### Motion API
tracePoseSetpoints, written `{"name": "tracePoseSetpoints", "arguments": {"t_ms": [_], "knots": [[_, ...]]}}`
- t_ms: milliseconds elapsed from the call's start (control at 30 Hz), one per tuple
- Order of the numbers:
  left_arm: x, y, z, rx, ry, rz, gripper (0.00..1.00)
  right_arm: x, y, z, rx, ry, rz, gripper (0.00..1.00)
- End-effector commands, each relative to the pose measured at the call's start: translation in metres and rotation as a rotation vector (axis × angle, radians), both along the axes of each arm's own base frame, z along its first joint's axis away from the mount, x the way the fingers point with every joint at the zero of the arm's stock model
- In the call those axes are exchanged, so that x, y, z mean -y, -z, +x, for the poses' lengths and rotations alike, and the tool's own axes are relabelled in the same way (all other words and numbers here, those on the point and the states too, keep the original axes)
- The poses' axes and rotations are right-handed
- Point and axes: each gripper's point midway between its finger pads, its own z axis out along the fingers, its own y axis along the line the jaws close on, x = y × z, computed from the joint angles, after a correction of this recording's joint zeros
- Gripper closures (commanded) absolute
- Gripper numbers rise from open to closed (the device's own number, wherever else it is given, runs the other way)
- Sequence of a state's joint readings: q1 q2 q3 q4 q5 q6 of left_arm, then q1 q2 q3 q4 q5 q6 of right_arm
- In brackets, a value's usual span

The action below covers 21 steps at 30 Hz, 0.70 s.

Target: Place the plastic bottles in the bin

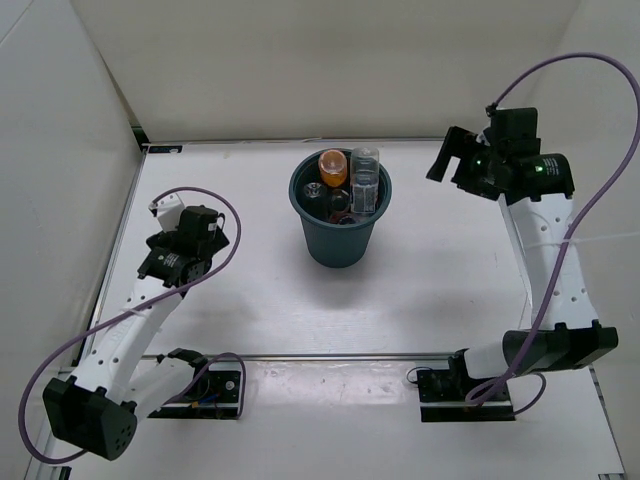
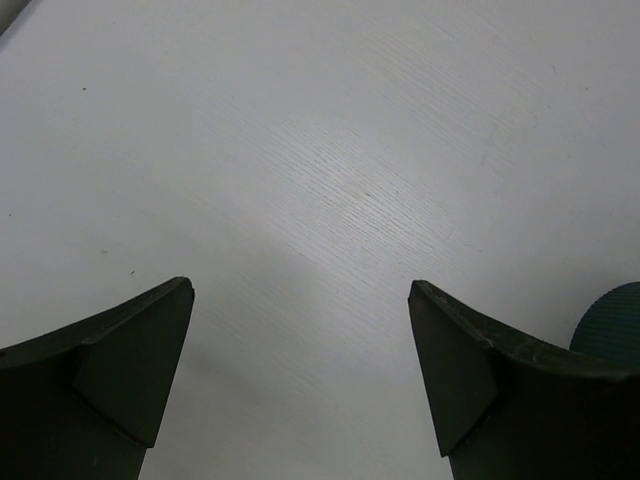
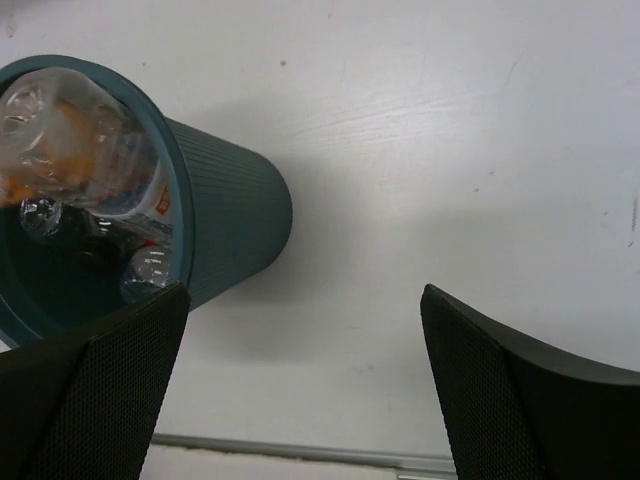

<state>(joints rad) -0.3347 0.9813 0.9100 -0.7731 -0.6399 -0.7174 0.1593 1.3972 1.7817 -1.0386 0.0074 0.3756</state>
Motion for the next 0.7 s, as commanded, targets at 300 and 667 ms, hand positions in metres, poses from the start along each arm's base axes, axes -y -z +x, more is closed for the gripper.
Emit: {"name": "tracePoseSetpoints", "arguments": {"t_ms": [300, 667], "knots": [[-0.035, -0.033, -0.004, 0.085, -0.105, 0.154, 0.00, 0.000, 0.006, -0.018, -0.039, -0.013, 0.117, 0.00], [-0.045, -0.046, -0.006, 0.099, -0.138, 0.210, 0.00, 0.011, 0.015, -0.040, -0.055, 0.045, 0.089, 0.00]]}}
